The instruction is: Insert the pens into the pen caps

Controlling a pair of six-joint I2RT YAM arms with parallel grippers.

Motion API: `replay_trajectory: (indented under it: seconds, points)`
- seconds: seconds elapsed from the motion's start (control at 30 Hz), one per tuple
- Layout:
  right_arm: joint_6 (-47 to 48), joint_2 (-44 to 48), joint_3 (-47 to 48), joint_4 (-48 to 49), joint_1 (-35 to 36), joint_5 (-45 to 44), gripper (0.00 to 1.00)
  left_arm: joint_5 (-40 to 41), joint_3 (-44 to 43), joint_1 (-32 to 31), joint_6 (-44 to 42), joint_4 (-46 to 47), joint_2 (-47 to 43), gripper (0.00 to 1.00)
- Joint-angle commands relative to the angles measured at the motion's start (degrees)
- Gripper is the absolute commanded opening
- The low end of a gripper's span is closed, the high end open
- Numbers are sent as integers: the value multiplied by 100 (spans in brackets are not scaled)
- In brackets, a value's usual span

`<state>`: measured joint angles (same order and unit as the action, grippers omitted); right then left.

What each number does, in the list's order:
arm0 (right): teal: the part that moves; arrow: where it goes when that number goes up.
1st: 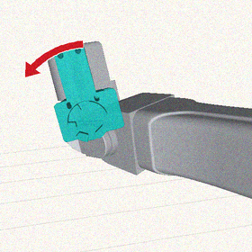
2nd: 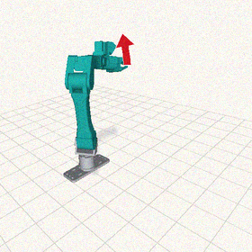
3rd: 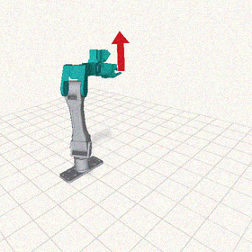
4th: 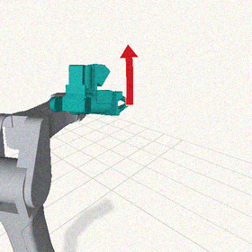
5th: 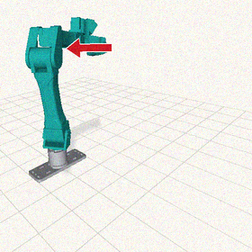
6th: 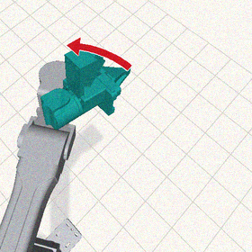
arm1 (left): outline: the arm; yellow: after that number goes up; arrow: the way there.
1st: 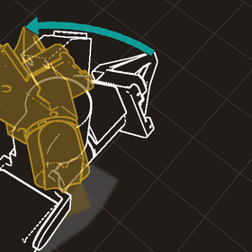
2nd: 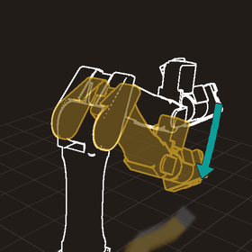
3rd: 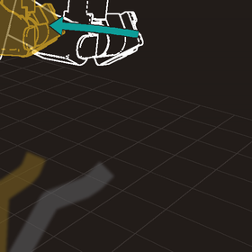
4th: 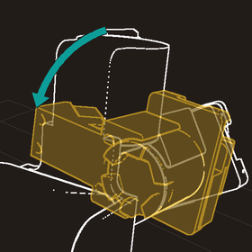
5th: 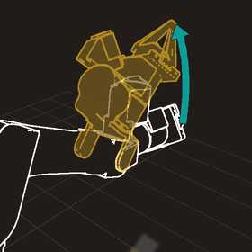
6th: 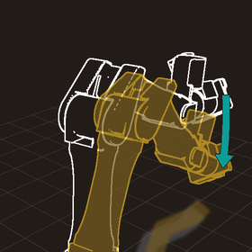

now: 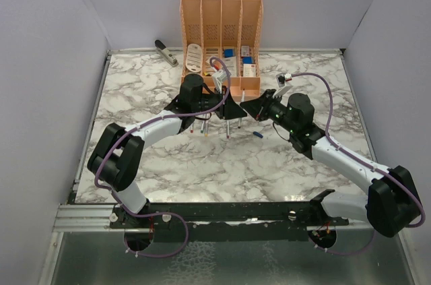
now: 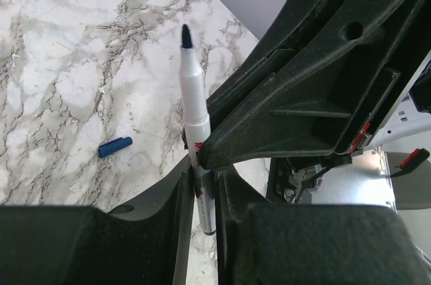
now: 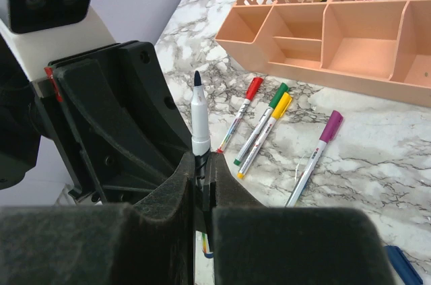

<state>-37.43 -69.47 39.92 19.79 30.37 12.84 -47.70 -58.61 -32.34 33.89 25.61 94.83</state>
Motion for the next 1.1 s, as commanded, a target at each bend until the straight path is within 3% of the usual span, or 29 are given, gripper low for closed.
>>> replay_trajectory:
  seconds: [0.0,0.2,0.5,0.63,0.9,1.07]
  points:
    - [28,19,-60,239,22,-56,1,-103,-135,-18,15,235,79,16]
    - [77,39,-38,222,22,-139,1,-111,-95,-18,30,234,84,32]
    - [99,90,-31,196,22,-291,1,-115,-25,-18,39,235,56,34]
    - [120,157,-37,179,22,-389,1,-111,57,-18,41,235,6,28]
    - [89,89,-24,84,22,-331,1,-29,63,-18,23,240,-67,0]
    - [197,160,-35,-3,22,-339,1,45,84,-18,0,234,-105,0]
